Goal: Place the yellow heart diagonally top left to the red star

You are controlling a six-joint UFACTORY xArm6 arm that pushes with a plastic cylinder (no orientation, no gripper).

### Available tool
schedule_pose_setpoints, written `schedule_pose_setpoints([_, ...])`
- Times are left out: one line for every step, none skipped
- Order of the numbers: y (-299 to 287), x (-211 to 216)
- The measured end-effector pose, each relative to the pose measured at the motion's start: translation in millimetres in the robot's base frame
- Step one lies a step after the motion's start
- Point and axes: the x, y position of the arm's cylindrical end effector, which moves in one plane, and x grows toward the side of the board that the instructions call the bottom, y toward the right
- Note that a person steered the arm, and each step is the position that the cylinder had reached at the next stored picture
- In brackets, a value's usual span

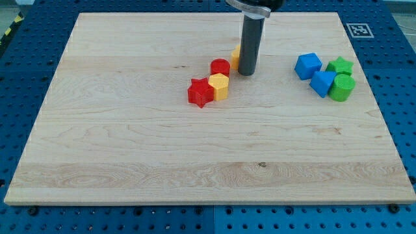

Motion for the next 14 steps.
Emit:
schedule_pose_setpoints([19.6,-13.4])
schedule_pose_setpoints([48.2,-13.4])
schedule_pose_setpoints([27.5,-28.9])
schedule_pose_setpoints([-22.2,-45.8])
schedule_pose_setpoints([-47.8,-58.3])
schedule_pose_setpoints([-54.7,-59.8])
schedule_pose_setpoints([-54.7,-59.8])
schedule_pose_setpoints([-65.6,-58.9])
schedule_pose_setpoints([-82.3,-61.0])
schedule_pose_setpoints([-86.3,-65.7])
schedule_pose_setpoints([-108.8,-65.7])
schedule_pose_setpoints([-101.6,-65.7])
schedule_pose_setpoints([-109.9,-59.4])
schedule_pose_setpoints([-145.7,-91.4])
